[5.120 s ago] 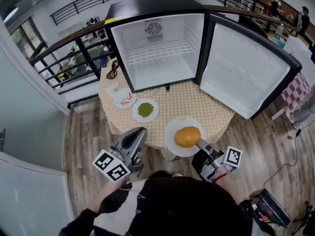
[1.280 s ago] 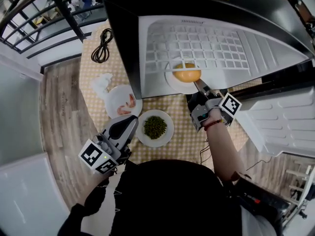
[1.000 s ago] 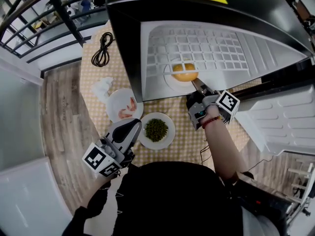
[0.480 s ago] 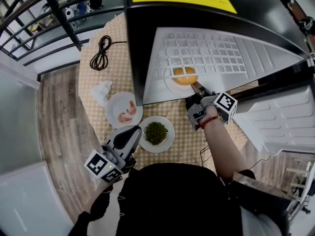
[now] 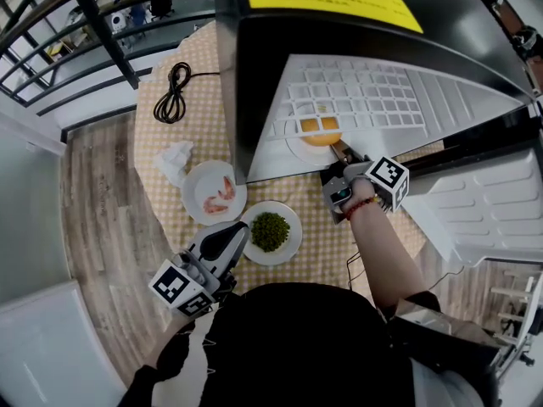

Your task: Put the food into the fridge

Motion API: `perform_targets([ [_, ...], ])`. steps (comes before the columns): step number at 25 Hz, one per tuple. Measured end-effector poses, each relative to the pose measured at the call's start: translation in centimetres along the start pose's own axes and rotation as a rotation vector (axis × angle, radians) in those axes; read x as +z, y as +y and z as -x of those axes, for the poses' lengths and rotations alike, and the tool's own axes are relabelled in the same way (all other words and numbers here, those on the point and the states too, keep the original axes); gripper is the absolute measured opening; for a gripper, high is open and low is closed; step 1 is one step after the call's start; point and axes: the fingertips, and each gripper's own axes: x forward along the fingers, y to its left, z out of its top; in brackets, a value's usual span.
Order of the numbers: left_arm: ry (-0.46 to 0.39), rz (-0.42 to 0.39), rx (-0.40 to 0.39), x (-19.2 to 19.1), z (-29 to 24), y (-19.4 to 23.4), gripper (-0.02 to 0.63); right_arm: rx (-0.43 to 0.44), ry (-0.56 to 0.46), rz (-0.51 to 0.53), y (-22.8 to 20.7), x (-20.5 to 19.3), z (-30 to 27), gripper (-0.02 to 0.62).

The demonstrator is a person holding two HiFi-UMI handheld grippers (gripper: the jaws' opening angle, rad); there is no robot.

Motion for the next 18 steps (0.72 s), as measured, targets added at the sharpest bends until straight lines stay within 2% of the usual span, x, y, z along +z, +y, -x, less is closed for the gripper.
perform_targets([
  [8, 0.001, -0.015, 0.021, -0.4, 1.1, 0.5, 0.012, -0.05, -0.035, 0.153, 0.2, 0.3, -0.1, 0.032],
  [18, 0.003, -0.005, 0.02, -0.6, 1.0, -0.1, 0.014, -0.056, -0.034, 0.359, 1.1, 0.6, -0.3, 0.049],
])
